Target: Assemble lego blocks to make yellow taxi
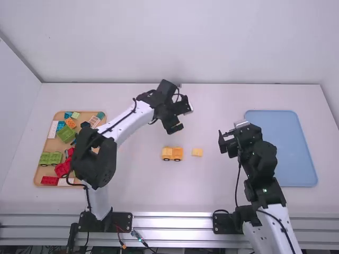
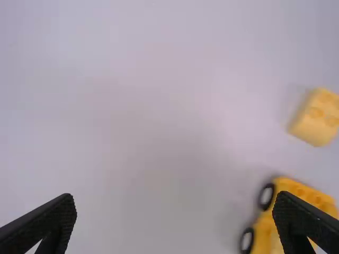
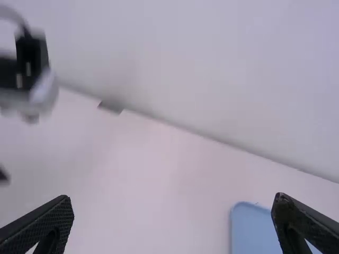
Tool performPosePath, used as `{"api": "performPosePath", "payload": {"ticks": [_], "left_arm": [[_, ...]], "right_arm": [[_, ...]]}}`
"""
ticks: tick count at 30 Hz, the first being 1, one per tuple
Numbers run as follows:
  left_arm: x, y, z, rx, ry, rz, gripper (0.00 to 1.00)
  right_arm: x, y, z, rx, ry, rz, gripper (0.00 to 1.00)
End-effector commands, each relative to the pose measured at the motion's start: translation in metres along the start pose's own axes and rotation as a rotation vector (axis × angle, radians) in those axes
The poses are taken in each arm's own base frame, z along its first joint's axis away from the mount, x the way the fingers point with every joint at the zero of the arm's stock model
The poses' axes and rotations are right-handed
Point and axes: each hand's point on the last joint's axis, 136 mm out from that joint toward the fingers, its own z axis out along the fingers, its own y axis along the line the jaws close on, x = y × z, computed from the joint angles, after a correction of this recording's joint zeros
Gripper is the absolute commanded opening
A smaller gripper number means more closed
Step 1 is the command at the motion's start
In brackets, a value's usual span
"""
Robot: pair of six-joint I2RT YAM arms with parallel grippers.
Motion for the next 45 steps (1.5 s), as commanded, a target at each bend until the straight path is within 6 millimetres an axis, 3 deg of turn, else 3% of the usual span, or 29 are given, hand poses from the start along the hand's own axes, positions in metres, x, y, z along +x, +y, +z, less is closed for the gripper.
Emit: {"api": "performPosePath", "payload": {"ticks": [1, 5, 9, 16, 18, 21, 28, 39, 45], "left_arm": [[0.015, 0.015, -0.017, -0.039, -0.019, -0.085, 0.99], [0.030, 0.040, -0.041, -0.148, -0.104, -0.179, 0.99], [0.047, 0.049, -0.065, -0.248, -0.192, -0.229, 0.99], [0.092, 0.069, -0.109, -0.519, -0.340, -0.418, 0.99], [0.111, 0.078, -0.123, -0.659, -0.351, -0.477, 0.99], [0.130, 0.076, -0.133, -0.751, -0.372, -0.581, 0.99], [0.141, 0.070, -0.142, -0.809, -0.432, -0.628, 0.99], [0.151, 0.074, -0.143, -0.818, -0.418, -0.661, 0.99], [0.152, 0.073, -0.142, -0.815, -0.410, -0.663, 0.99]], "right_arm": [[-0.003, 0.014, 0.016, -0.116, 0.042, -0.080, 0.99], [0.008, 0.031, 0.041, -0.237, 0.194, -0.206, 0.99], [0.023, 0.051, 0.061, -0.377, 0.342, -0.321, 0.99], [0.075, 0.084, 0.081, -0.684, 0.637, -0.597, 0.99], [0.090, 0.087, 0.089, -0.705, 0.741, -0.650, 0.99], [0.106, 0.095, 0.096, -0.737, 0.835, -0.691, 0.99], [0.122, 0.127, 0.094, -0.855, 0.827, -0.658, 0.99], [0.159, 0.143, 0.087, -0.880, 0.814, -0.678, 0.99], [0.162, 0.144, 0.086, -0.876, 0.820, -0.693, 0.99]]}}
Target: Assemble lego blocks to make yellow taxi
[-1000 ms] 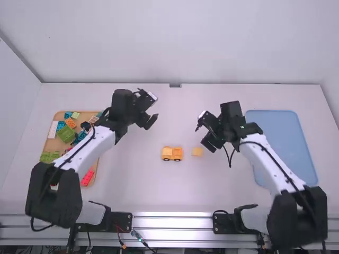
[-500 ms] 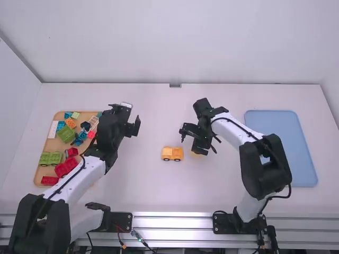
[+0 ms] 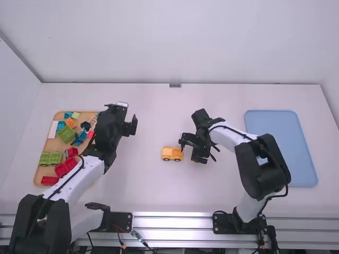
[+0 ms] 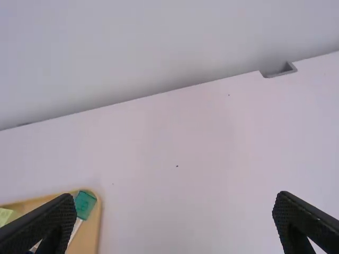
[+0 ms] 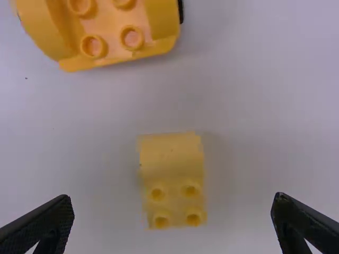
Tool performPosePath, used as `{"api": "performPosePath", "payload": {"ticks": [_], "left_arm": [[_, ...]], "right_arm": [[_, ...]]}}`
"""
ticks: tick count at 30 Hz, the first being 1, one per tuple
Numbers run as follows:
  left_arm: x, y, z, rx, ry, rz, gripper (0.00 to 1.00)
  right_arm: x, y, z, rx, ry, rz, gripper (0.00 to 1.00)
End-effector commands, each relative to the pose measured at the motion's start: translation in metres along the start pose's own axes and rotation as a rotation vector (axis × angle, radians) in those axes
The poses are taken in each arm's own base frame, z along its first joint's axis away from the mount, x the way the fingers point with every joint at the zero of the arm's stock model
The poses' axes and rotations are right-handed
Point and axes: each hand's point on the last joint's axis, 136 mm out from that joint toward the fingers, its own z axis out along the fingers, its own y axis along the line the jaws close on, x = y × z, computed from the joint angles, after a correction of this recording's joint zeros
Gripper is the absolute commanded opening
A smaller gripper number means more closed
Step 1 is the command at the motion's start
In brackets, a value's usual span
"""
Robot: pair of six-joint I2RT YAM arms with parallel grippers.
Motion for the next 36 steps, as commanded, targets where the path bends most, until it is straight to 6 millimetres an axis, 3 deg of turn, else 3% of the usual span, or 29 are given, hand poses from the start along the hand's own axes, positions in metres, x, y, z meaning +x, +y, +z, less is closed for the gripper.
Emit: {"api": "performPosePath", "payload": {"ticks": [1, 9, 14, 23, 25, 26, 27, 29, 36], "left_arm": [[-0.005, 0.003, -0.004, -0.009, -0.014, -0.009, 0.99], [0.006, 0.001, -0.004, -0.003, 0.028, -0.002, 0.99], [0.006, 0.001, -0.004, -0.003, 0.028, 0.001, 0.99], [0.006, 0.001, -0.004, -0.003, 0.029, -0.003, 0.99], [0.006, 0.001, -0.004, -0.003, 0.030, -0.002, 0.99], [0.007, 0.001, -0.004, -0.003, 0.030, -0.002, 0.99], [0.007, 0.001, -0.004, -0.003, 0.030, -0.002, 0.99], [0.008, 0.001, -0.004, -0.003, 0.033, -0.002, 0.99], [0.008, 0.001, -0.004, -0.003, 0.033, -0.002, 0.99]], "right_arm": [[-0.002, 0.002, 0.001, -0.008, -0.016, -0.001, 0.99], [-0.003, 0.002, 0.008, 0.006, -0.036, 0.000, 0.99], [0.003, 0.002, 0.017, 0.031, -0.029, 0.001, 0.99], [0.005, 0.002, 0.017, 0.029, -0.032, 0.011, 1.00], [0.005, 0.002, 0.017, 0.022, -0.040, 0.014, 0.89], [0.004, 0.003, 0.017, 0.018, -0.047, 0.013, 0.77], [0.003, 0.003, 0.017, 0.016, -0.049, 0.014, 0.70], [0.004, 0.003, 0.017, 0.016, -0.048, 0.016, 0.64], [0.004, 0.005, 0.017, 0.010, -0.045, 0.019, 0.65]]}}
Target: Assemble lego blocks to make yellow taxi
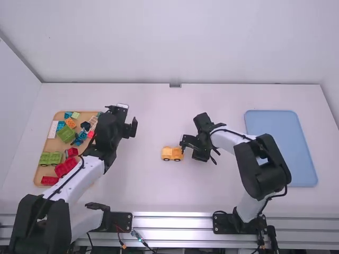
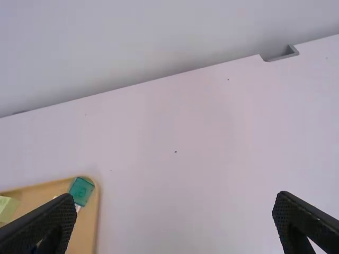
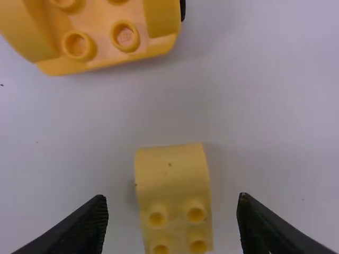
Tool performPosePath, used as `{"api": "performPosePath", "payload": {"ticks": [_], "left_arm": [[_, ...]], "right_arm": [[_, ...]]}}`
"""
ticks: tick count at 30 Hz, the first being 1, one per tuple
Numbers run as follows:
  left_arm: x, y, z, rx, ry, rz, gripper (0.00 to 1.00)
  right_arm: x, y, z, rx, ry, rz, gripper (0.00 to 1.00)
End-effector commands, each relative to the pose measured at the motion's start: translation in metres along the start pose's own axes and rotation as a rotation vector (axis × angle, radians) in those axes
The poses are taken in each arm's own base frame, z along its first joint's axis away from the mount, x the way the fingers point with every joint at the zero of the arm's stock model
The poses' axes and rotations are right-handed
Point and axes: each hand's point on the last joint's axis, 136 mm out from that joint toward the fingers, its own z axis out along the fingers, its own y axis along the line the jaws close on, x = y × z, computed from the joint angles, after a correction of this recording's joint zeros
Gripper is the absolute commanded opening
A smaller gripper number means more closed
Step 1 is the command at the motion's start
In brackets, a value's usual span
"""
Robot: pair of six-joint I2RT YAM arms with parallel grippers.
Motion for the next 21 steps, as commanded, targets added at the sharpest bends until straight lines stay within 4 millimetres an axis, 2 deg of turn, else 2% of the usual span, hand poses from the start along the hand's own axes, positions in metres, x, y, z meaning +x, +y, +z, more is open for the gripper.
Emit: {"api": "performPosePath", "payload": {"ticks": [1, 21], "left_arm": [[-0.0032, 0.0022, -0.0035, -0.009, -0.012, -0.008, 0.99], [0.0030, 0.0012, -0.0035, -0.005, 0.013, 0.002, 0.99]], "right_arm": [[0.0014, 0.0036, 0.0014, -0.015, 0.000, 0.009, 0.65], [0.0052, 0.0078, 0.0013, -0.031, 0.016, 0.038, 0.54]]}}
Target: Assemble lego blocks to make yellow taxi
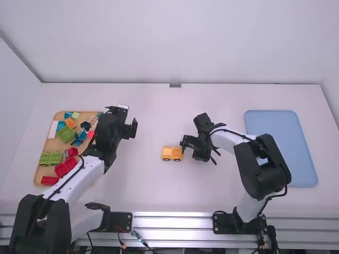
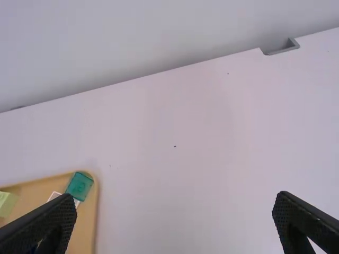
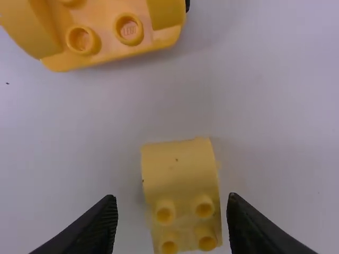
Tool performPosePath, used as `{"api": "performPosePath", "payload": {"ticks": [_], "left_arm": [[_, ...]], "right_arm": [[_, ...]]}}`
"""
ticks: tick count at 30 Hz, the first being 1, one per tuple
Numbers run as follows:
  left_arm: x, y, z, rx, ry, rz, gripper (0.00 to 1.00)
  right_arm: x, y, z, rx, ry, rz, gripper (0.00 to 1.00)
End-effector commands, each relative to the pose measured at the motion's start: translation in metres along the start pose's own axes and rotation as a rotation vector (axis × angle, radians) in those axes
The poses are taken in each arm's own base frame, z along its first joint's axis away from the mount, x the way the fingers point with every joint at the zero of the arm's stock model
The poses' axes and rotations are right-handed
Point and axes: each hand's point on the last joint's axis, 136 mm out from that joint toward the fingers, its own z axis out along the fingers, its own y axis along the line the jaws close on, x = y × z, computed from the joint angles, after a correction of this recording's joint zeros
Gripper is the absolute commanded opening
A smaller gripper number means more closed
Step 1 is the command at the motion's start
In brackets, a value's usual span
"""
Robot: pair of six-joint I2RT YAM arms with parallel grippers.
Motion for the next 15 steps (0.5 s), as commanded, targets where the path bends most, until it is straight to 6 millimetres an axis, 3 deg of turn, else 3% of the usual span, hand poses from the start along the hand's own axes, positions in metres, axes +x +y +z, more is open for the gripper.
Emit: {"api": "performPosePath", "payload": {"ticks": [1, 15], "left_arm": [[-0.0017, 0.0020, -0.0035, -0.008, -0.006, 0.000, 0.99], [-0.0017, 0.0020, -0.0035, -0.008, -0.006, 0.000, 0.99]], "right_arm": [[0.0019, 0.0028, 0.0014, -0.012, 0.002, 0.010, 0.53], [0.0024, 0.0028, 0.0014, -0.011, 0.005, 0.010, 0.42]]}}
